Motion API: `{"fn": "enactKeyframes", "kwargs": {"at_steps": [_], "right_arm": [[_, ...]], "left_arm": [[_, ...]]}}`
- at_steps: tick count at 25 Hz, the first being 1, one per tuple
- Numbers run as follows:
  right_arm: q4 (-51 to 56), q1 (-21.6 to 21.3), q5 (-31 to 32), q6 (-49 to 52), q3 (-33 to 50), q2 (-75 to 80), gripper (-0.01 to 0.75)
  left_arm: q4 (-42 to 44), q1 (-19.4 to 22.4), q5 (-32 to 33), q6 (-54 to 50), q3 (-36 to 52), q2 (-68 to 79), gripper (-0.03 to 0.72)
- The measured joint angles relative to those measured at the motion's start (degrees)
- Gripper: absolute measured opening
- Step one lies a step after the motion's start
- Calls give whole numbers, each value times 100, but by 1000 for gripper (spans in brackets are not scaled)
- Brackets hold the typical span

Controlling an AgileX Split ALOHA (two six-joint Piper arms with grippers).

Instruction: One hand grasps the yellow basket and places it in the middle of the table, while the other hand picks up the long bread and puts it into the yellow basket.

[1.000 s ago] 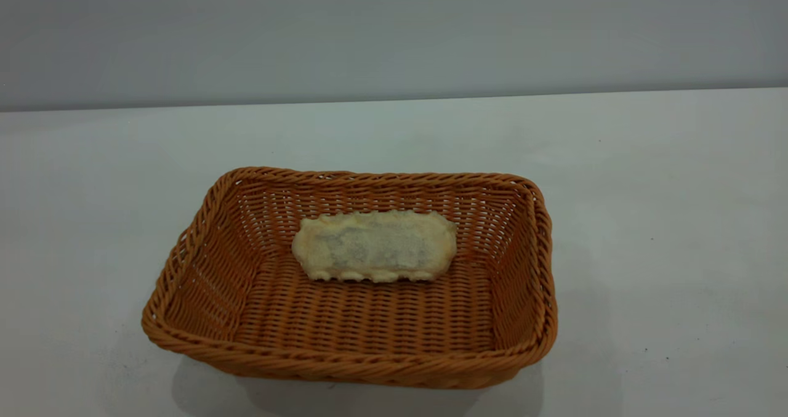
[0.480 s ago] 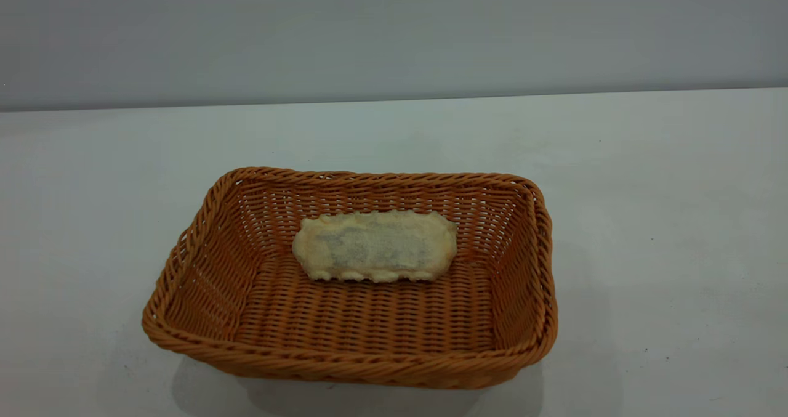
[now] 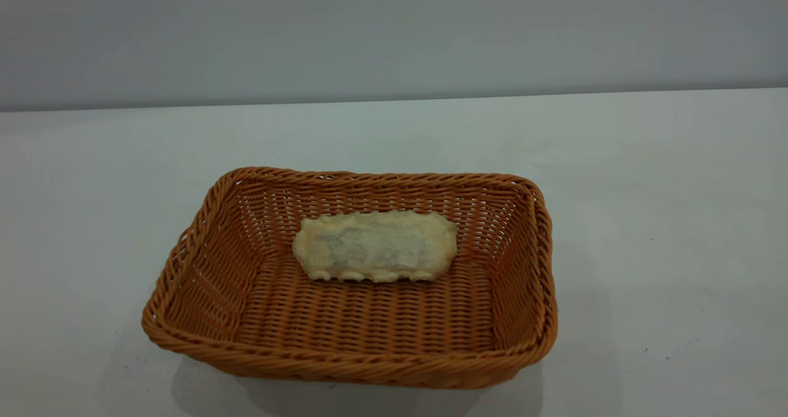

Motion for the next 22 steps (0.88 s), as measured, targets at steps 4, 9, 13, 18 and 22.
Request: {"fn": "enactKeyframes", "kwargs": {"at_steps": [4, 9, 13, 18, 22], "right_arm": [[0, 0, 0, 0, 0, 0, 339], [2, 0, 0, 0, 0, 0, 339], [2, 0, 0, 0, 0, 0, 339], [2, 0, 0, 0, 0, 0, 339], [2, 0, 0, 0, 0, 0, 339]], "left_arm": [[-225, 395, -57, 94, 219, 4, 375], [-254, 818, -98, 108, 242, 4, 346], [-258, 849, -98, 108, 242, 4, 320], [-258, 849, -111, 108, 242, 4, 300], [-268, 849, -116, 108, 242, 4, 300]]}}
